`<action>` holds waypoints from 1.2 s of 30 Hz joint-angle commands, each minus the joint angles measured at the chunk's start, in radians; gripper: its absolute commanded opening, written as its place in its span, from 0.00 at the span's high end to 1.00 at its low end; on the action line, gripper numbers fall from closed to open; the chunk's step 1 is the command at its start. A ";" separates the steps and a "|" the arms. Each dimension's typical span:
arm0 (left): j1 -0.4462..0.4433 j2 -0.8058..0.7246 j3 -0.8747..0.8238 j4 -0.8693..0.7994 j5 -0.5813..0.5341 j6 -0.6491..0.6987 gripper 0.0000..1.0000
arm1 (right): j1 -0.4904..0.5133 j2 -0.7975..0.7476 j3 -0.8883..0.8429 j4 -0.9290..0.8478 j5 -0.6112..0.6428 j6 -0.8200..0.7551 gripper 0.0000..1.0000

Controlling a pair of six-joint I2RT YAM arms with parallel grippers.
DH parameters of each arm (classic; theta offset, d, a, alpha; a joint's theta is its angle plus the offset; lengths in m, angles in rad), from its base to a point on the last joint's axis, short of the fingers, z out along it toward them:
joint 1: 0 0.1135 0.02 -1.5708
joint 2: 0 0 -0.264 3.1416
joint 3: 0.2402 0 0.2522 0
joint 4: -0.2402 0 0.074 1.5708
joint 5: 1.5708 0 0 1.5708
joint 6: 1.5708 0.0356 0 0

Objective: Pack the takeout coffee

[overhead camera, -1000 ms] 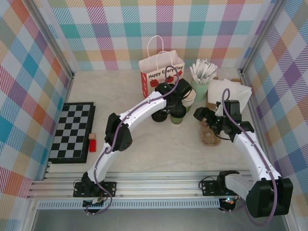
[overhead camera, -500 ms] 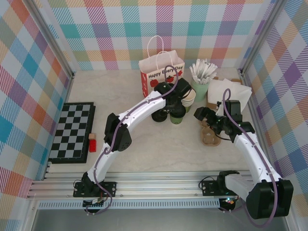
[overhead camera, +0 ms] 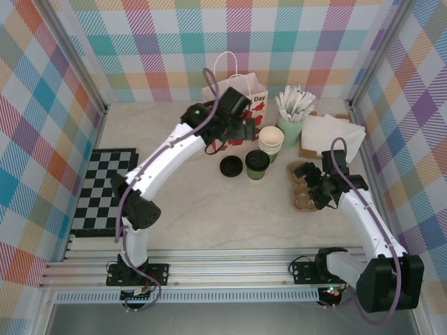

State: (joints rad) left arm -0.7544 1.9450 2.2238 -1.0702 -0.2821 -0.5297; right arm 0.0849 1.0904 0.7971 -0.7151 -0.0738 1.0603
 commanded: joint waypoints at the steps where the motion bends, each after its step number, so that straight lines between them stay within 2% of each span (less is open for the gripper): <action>1: 0.059 -0.083 -0.098 0.082 -0.104 0.022 0.00 | -0.004 0.123 0.087 -0.179 0.042 0.287 0.00; 5: 0.121 -0.113 -0.153 0.111 -0.117 0.019 0.00 | -0.001 0.262 0.148 -0.203 0.052 0.403 0.00; 12: 0.284 -0.040 -0.094 0.220 0.112 -0.040 0.00 | 0.007 0.421 0.235 -0.189 0.133 0.482 0.01; 16: 0.329 0.100 0.073 0.204 0.172 -0.043 0.00 | 0.017 0.464 0.263 -0.176 0.164 0.504 0.01; 20: 0.335 0.268 0.309 0.108 0.147 -0.045 0.03 | 0.020 0.498 0.286 -0.197 0.204 0.522 0.01; 24: 0.352 0.348 0.390 0.082 0.176 -0.080 0.19 | 0.019 0.529 0.286 -0.180 0.214 0.526 0.03; 28: 0.352 0.347 0.388 0.073 0.184 -0.082 0.50 | 0.022 0.575 0.277 -0.145 0.218 0.523 0.13; 30: 0.352 0.328 0.378 0.055 0.158 -0.066 0.63 | 0.025 0.588 0.268 -0.128 0.217 0.516 0.19; 33: 0.352 0.276 0.335 0.028 0.107 -0.026 0.83 | 0.038 0.590 0.257 -0.122 0.233 0.499 0.34; 36: 0.352 0.192 0.223 0.024 0.057 -0.003 0.95 | 0.050 0.567 0.244 -0.129 0.268 0.485 0.48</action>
State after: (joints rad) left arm -0.4137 2.2642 2.5080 -0.9977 -0.1581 -0.5743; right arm 0.1211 1.6768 1.0592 -0.8299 0.1490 1.5532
